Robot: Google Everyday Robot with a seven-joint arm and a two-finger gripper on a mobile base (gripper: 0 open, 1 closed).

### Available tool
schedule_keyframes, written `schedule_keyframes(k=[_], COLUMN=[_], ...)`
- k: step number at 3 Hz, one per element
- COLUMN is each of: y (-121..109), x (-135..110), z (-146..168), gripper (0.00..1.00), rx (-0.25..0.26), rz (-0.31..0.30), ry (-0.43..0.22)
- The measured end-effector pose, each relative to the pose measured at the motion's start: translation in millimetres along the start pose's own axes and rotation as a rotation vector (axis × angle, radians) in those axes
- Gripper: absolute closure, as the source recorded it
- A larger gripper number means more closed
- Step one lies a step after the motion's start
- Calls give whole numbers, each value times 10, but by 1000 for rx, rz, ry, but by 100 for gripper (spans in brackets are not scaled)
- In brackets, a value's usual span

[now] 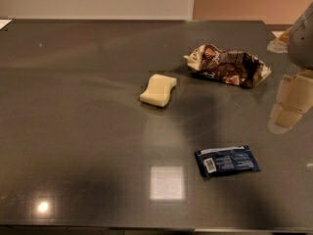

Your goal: Move rxbar blueberry near sponge

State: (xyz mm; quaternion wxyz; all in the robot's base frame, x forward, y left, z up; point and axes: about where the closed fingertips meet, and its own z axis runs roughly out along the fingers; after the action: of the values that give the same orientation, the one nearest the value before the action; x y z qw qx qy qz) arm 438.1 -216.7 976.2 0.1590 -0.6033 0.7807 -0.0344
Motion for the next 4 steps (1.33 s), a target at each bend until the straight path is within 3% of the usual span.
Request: schedule_keyframes(k=[2, 4], y=[65, 374], x=[-115, -102], z=[95, 442], gripper=[0, 0], rx=[-13, -72], rz=[-37, -68], ry=[0, -39])
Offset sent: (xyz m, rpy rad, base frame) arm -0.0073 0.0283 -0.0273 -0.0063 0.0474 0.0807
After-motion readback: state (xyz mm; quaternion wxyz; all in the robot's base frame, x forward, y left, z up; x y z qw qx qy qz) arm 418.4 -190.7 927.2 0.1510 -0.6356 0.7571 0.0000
